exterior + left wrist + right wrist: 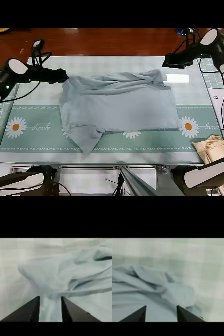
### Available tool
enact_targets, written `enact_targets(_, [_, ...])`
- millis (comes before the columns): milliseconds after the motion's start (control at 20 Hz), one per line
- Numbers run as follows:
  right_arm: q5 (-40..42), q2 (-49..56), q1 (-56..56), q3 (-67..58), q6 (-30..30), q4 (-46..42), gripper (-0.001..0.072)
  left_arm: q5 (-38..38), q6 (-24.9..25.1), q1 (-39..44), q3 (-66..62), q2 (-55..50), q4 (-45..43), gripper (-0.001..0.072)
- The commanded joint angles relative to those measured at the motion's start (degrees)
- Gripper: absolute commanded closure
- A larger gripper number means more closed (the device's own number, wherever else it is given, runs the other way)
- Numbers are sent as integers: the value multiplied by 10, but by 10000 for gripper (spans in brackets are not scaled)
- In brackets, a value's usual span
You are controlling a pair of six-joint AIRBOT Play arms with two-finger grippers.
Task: Fold the shirts.
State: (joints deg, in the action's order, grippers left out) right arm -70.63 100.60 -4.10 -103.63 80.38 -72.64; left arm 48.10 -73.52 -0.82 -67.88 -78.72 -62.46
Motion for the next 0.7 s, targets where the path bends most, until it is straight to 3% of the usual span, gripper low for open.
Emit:
enact_targets(0, [-110, -30, -19, -22, -33, -53, 244, 141, -10, -48, -59, 13, -37, 369])
enact_targets(150, [-177, -82, -70, -22, -28, -113, 244, 300, -45, -120, -86, 36, -57, 370])
enact_targets(200, [-204, -94, -92, -22, -25, -132, 245, 334, -48, -143, -70, 50, -56, 341])
enact_targets(250, [-225, -104, -118, -18, -21, -132, 244, 351, -48, -162, -42, 67, -55, 239])
enact_targets(300, [-237, -115, -143, -2, -20, -113, 243, 360, -48, -180, -1, 87, -55, 179])
enact_targets(400, [-226, -148, -196, 59, -45, -22, 166, 359, -48, -206, 94, 126, -50, 111])
enact_targets(500, [-203, -178, -240, 139, -59, 42, 154, 347, -47, -221, 189, 146, -29, 111])
enact_targets(650, [-175, -209, -283, 247, -76, 82, 157, 320, -5, -220, 286, 146, 51, 112])
